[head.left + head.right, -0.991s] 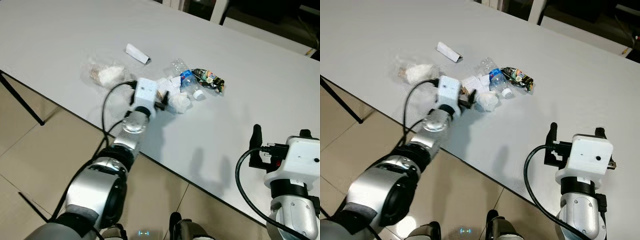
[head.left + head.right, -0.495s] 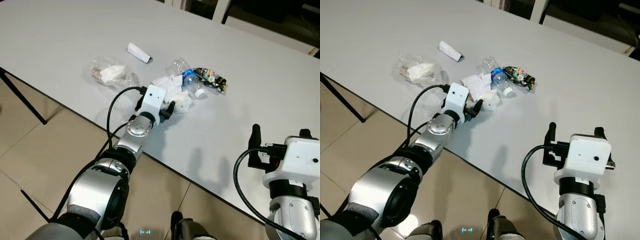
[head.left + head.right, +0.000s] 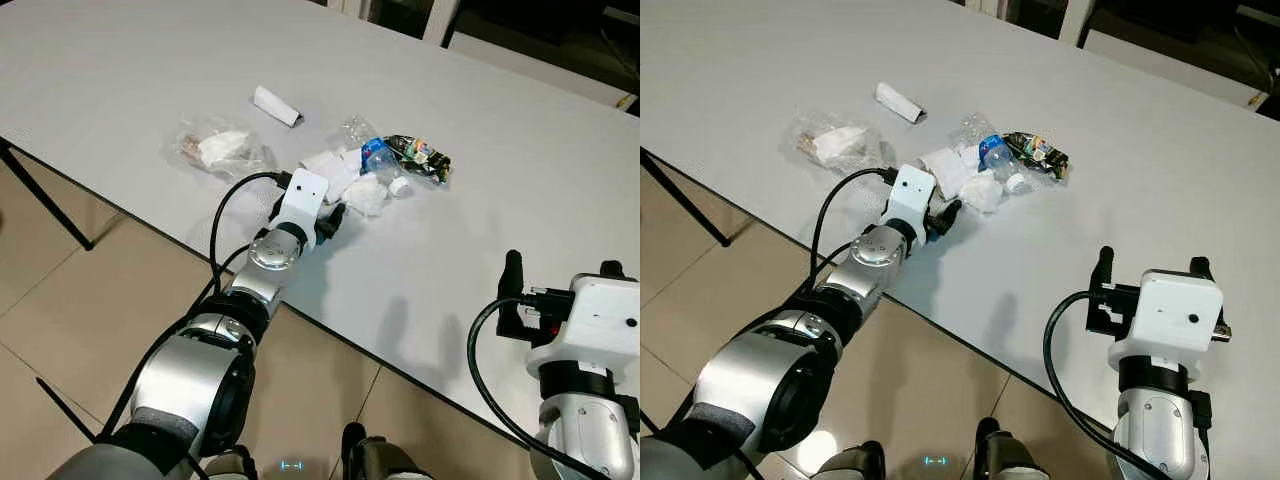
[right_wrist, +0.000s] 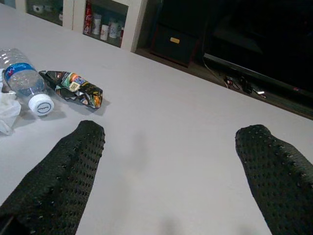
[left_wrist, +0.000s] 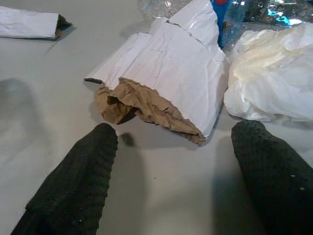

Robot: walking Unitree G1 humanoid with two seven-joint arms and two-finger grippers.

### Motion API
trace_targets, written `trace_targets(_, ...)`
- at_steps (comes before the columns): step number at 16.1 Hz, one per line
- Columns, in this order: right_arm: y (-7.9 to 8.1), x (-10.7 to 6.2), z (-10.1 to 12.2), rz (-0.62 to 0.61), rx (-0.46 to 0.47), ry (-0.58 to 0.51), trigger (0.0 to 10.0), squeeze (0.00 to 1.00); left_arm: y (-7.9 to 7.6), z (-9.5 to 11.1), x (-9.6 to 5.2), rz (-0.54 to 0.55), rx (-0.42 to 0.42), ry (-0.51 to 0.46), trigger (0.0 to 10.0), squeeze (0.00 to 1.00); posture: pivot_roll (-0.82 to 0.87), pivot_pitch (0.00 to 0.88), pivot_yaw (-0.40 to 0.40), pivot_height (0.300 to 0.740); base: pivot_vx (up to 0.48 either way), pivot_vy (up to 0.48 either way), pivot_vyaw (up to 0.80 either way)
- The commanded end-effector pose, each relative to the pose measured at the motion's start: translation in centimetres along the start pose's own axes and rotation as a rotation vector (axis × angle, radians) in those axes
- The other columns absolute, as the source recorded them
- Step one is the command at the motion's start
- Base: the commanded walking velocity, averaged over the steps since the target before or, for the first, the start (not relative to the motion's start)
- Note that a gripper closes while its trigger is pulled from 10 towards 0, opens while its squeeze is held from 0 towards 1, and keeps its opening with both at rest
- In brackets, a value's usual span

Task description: Picking trash to rubbish bin

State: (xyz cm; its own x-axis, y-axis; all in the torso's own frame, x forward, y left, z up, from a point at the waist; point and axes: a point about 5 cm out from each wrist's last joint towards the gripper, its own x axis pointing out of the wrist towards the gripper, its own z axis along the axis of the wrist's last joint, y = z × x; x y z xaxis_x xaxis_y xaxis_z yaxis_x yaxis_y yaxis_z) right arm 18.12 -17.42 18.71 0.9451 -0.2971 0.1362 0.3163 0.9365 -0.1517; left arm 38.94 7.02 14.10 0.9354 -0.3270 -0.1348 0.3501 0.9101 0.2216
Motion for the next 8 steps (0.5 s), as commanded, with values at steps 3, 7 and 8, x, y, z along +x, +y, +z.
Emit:
trace_targets(3,-0.32,-0.06,0.20,-0.011,-0.012,-0.006,10.0,0.00,0.53,-1.92,-0.47,0.022,-0.006,0.093,0.0,0.00,-0.15,0.228,-0.049,0.740,0.000,0.000,0.00)
trace_targets(7,-0.28,0.12,0.19,-0.007,-0.015,-0.010,10.0,0.00,0.84,-1.82,-0.49,0.035,-0.008,0.085,0.0,0.00,-0.15,0.214,-0.050,0.740,0.000,0.000,0.00)
trace_targets(8,-0.27,0.19,0.19,-0.005,-0.016,-0.011,10.0,0.00,0.97,-1.82,-0.51,0.042,-0.012,0.084,0.0,0.00,-0.15,0.215,-0.050,0.740,0.000,0.000,0.00)
